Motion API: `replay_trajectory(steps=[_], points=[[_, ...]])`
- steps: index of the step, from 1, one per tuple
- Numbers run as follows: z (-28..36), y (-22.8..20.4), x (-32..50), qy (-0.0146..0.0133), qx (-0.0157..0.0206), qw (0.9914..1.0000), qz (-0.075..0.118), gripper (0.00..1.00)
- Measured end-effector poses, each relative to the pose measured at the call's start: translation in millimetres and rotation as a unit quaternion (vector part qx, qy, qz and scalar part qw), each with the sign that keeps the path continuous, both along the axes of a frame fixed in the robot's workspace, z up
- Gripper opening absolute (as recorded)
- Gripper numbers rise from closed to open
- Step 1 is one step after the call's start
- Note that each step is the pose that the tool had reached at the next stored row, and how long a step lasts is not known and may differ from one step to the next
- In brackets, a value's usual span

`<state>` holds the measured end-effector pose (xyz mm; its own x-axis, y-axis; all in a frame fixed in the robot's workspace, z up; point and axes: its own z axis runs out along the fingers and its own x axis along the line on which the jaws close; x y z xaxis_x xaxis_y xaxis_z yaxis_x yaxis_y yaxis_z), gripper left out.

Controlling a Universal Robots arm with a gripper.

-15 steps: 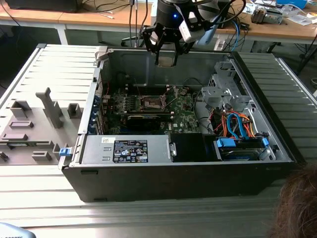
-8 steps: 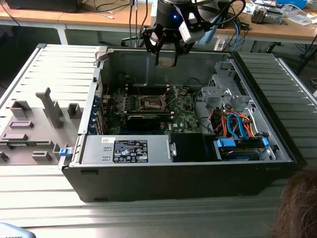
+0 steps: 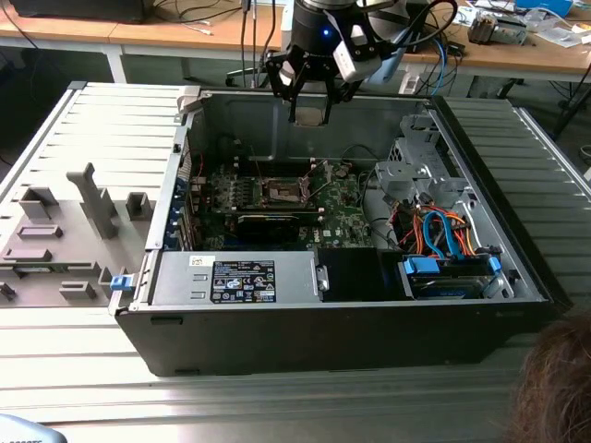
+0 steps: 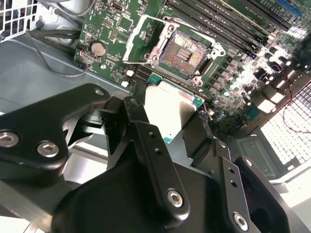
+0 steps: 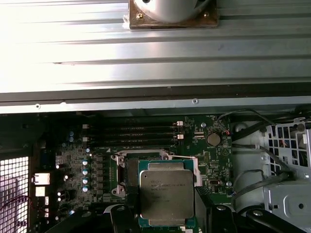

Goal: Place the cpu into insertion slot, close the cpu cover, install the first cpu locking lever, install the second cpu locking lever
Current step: 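Place the cpu into insertion slot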

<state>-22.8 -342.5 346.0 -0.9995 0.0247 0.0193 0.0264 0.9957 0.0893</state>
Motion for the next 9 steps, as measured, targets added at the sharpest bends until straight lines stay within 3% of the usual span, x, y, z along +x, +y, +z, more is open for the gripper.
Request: replay_trajectory(steps=[9], points=[[-2.3, 0.0, 0.0, 0.0000, 0.0000, 1.00000, 0.000, 0.55]])
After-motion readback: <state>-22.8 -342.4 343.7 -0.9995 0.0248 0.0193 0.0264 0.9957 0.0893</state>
